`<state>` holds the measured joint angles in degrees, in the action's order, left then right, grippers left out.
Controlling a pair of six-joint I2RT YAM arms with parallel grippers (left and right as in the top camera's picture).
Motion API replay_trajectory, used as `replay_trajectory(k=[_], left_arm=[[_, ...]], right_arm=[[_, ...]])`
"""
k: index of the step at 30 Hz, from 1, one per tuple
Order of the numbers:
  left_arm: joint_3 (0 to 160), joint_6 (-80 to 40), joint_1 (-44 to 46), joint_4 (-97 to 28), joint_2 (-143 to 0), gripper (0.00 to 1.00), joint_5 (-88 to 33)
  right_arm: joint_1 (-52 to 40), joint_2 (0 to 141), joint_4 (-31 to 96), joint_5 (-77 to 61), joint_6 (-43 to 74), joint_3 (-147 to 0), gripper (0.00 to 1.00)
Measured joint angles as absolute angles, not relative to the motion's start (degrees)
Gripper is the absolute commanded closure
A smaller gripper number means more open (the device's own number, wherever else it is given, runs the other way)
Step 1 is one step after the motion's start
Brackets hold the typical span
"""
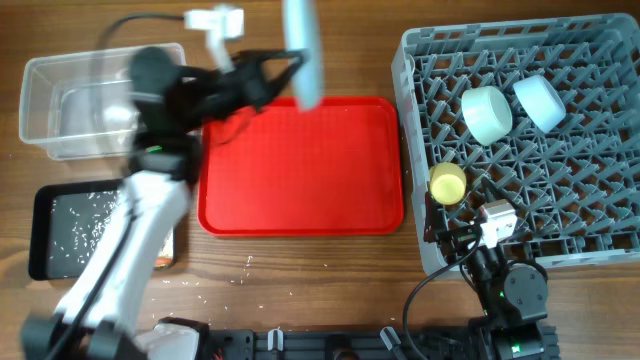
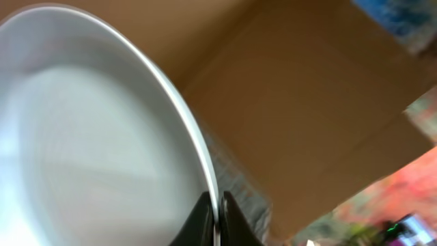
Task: Sort waste into correct bins and load items into the dishwasher rack
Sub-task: 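Carry the white plate to the rack and stand it upright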
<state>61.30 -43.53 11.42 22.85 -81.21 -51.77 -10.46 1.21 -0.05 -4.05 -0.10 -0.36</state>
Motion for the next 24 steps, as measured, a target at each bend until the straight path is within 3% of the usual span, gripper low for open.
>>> replay_trajectory(k=[4, 11, 24], left_arm=[[61.34, -56.84, 21.71, 39.27, -90.21, 0.96, -43.24], [61.32, -73.06, 31.64, 44.47, -101.38, 0.96, -32.12], [61.28, -80.71, 34.13, 50.43, -104.77, 0.93, -26.37]], right_arm=[[-10.46, 1.23, -0.08, -4.05, -0.10, -0.36, 0.00], [-10.46, 1.21, -0.05, -4.05, -0.10, -0.34, 0.00], [-10.46, 1.21, -0.05, -4.05, -0.08, -0.34, 0.00]])
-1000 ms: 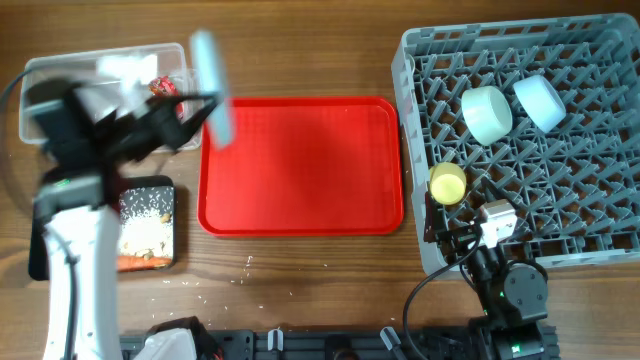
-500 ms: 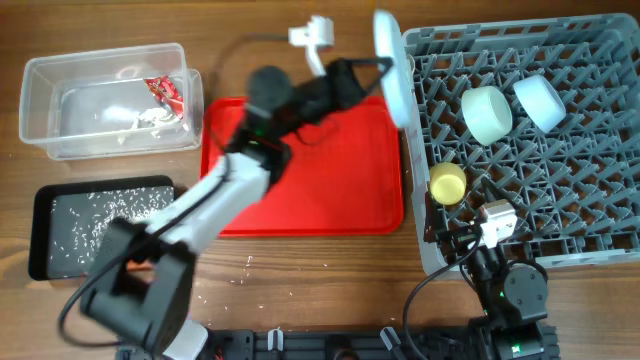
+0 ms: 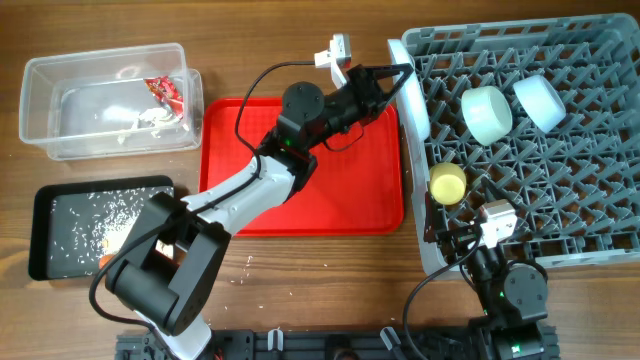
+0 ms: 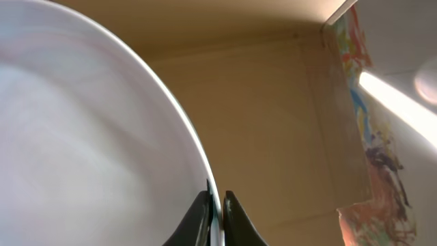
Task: Sort waste into correct bins and load items into the dishwasher rack
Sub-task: 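Carry the white plate to the rack and stand it upright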
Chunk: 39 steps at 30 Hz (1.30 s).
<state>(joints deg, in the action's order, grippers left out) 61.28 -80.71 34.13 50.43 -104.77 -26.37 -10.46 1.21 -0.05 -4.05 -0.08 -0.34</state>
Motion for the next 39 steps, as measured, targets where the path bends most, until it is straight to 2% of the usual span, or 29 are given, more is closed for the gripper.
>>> replay_trajectory(k=[5, 12, 36, 37, 39], left_arm=[[61.32, -78.67, 34.13, 43.92, -105.08, 0.93, -25.96], [61.43, -75.02, 34.13, 50.24, -106.17, 0.96, -27.09], [67.53, -69.49, 35.51, 44.53, -110.28, 0.96, -29.80], [67.53, -69.49, 35.66, 44.51, -111.22, 0.93, -29.74], [67.53, -69.47, 35.92, 44.03, -112.49, 0.73, -29.52]], right_arm=[[-10.46, 1.21, -0.05, -4.05, -0.10, -0.34, 0.00], [-10.46, 1.21, -0.05, -4.05, -0.10, -0.36, 0.00], [-10.46, 1.21, -0.05, -4.05, -0.10, -0.34, 0.00], [-10.46, 1.21, -0.05, -4.05, -0.08, -0.34, 0.00], [-10.46, 1.21, -0.05, -4.05, -0.08, -0.36, 0.00]])
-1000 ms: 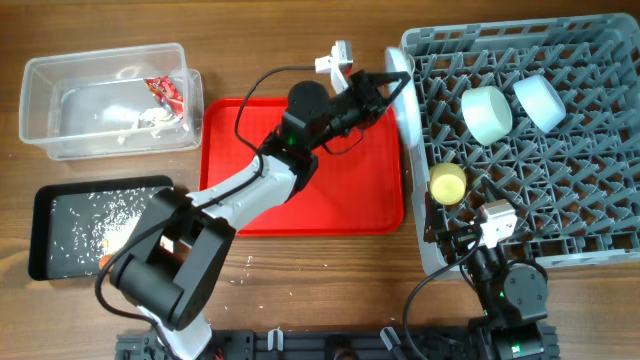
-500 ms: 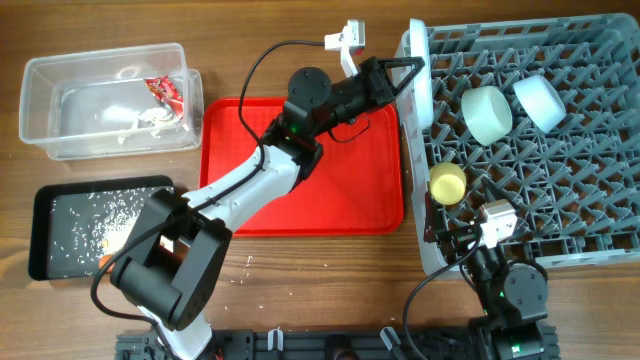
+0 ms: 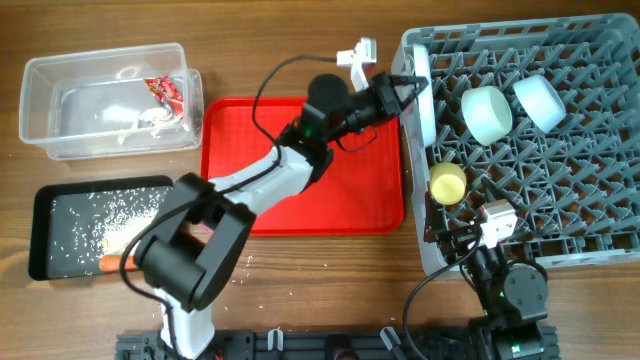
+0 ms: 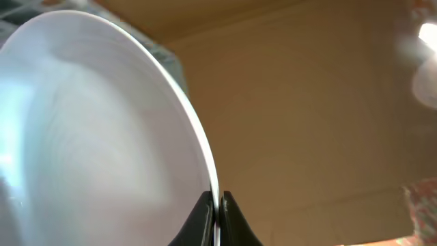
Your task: Sort waste into correct bins and load items into the dishwasher rack
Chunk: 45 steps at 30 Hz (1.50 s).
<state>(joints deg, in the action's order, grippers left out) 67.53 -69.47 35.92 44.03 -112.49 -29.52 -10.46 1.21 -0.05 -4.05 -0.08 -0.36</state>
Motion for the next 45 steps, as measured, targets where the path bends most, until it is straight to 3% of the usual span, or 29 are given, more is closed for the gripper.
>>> replay_trajectory(k=[1, 2, 3, 4, 5, 7, 15, 19, 20, 25, 37, 42, 45], left_arm=[[67.53, -69.34, 36.03, 43.66, -112.79, 0.59, -29.28], [67.53, -69.43, 36.07, 43.55, -113.06, 0.50, -28.95], [67.53, -69.47, 36.05, 43.46, -113.08, 0.34, -28.73], [67.53, -69.14, 36.03, 43.70, -113.08, 0.25, -28.47], [67.59, -68.84, 35.92, 43.62, -113.03, 0.17, -28.34], [67.77, -67.16, 35.59, 40.34, -112.62, 0.12, -28.29], [67.75, -54.96, 29.36, 7.29, -101.49, 0.14, -27.38], [68.66, -45.91, 19.97, -19.92, -85.76, 0.14, -26.85], [68.69, -43.92, 17.80, -25.32, -82.61, 0.00, -26.63], [68.73, -34.52, 8.38, -46.00, -66.74, 0.00, -22.59], [68.75, -23.70, 5.58, -61.69, -41.54, 0.00, -12.69], [66.41, -13.56, 5.61, -57.39, -39.57, 0.00, -9.19], [60.27, -7.57, 5.61, -47.75, -38.48, 0.00, -8.84]], right_arm=[[-10.46, 1.21, -0.05, -4.05, -0.10, -0.36, 0.00], [-10.46, 1.21, -0.05, -4.05, -0.10, -0.36, 0.00], [-10.46, 1.21, -0.05, -4.05, -0.10, -0.36, 0.00], [-10.46, 1.21, -0.05, -4.05, -0.10, -0.36, 0.00], [-10.46, 1.21, -0.05, -4.05, -0.10, -0.36, 0.00], [-10.46, 1.21, -0.05, -4.05, -0.10, -0.36, 0.00], [-10.46, 1.21, -0.08, -4.05, -0.08, -0.36, 0.00], [-10.46, 1.23, -0.03, -4.05, -0.10, -0.36, 0.00], [-10.46, 1.21, -0.08, -4.05, -0.10, -0.36, 0.00], [-10.46, 1.21, -0.05, -4.05, -0.08, -0.34, 0.00], [-10.46, 1.21, -0.05, -4.05, -0.10, -0.34, 0.00], [-10.46, 1.21, -0.05, -4.05, -0.10, -0.34, 0.00], [-10.46, 1.21, -0.08, -4.05, -0.08, -0.36, 0.00]])
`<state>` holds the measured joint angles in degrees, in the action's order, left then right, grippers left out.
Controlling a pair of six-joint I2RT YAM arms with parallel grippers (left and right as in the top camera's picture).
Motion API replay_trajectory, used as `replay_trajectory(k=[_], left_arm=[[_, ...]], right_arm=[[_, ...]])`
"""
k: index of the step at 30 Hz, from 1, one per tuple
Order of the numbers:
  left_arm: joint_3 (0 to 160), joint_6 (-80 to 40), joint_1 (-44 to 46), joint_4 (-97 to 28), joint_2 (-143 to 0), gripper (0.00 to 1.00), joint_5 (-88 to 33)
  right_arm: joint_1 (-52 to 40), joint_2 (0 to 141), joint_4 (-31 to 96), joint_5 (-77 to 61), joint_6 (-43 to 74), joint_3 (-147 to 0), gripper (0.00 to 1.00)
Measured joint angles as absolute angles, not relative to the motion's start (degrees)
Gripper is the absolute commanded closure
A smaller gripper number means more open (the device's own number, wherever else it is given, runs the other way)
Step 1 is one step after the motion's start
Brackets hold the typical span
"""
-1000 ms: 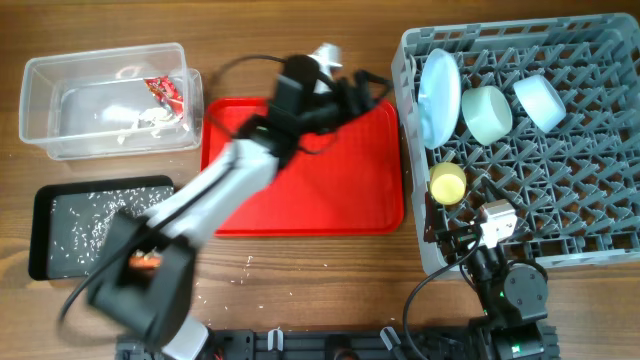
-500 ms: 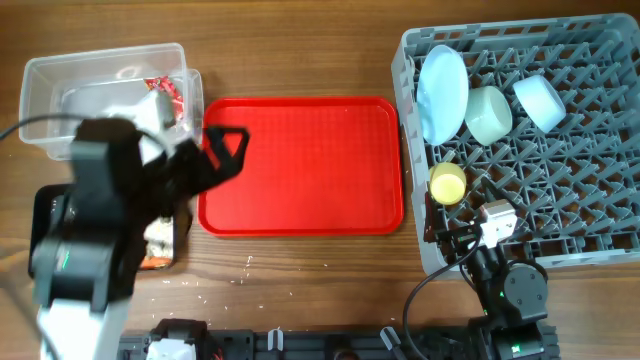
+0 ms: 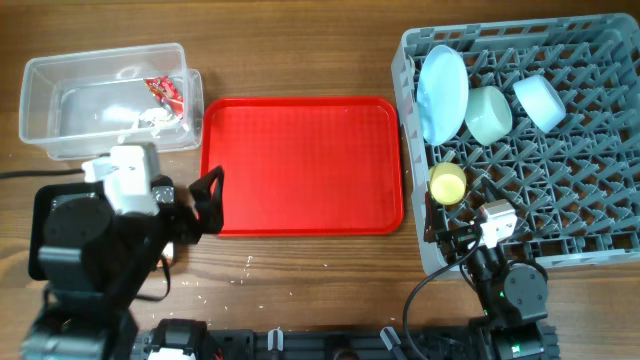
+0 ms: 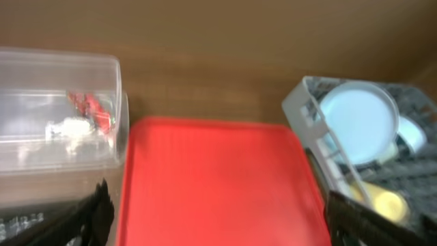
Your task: Sort waste into correct bins and load items into the dishwasher rack
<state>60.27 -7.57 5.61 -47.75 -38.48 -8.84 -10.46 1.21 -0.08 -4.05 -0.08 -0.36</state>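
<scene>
A white plate (image 3: pixel 442 82) stands on edge in the left part of the grey dishwasher rack (image 3: pixel 600 215); the left wrist view shows the plate (image 4: pixel 360 121) too. Beside it sit a pale green bowl (image 3: pixel 488 113), a white cup (image 3: pixel 540 102) and a yellow cup (image 3: pixel 447 183). My left gripper (image 3: pixel 212 200) is open and empty at the front left, just off the bare red tray (image 3: pixel 300 165); its fingers (image 4: pixel 92 213) are spread wide. My right gripper (image 3: pixel 445 238) rests at the rack's front left corner.
A clear bin (image 3: pixel 105 100) at the back left holds a red wrapper (image 3: pixel 165 92) and white scraps. A black tray (image 3: pixel 45 205) with crumbs lies mostly under my left arm. Crumbs dot the wood in front of the red tray.
The plate, then in my left gripper at the rack's left edge, now stands in the rack. My left gripper has let go, is open, and is back at the table's front left.
My left gripper held the white plate by its rim over the back of the red tray. It then held the plate at the rack's left wall, then over the rack's left rows. Now the plate stands in the rack and the arm is withdrawn.
</scene>
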Motion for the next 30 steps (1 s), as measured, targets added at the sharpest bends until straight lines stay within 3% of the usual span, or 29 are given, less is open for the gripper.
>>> replay_trajectory(k=[10, 19, 30], left_arm=[[29.02, 0.73, 5.67, -21.10, -20.18, 0.00, -11.86], [15.77, 1.50, 4.89, -19.46, -1.87, 0.00, -12.05], [5.87, 1.50, 4.01, -17.91, -0.82, 0.00, -12.03]], right_arm=[[-10.46, 1.23, -0.03, -4.05, -0.10, -0.36, 0.00], [-10.46, 1.21, -0.05, -4.05, -0.10, -0.36, 0.00], [-10.46, 1.21, -0.05, -4.05, -0.08, -0.36, 0.00]])
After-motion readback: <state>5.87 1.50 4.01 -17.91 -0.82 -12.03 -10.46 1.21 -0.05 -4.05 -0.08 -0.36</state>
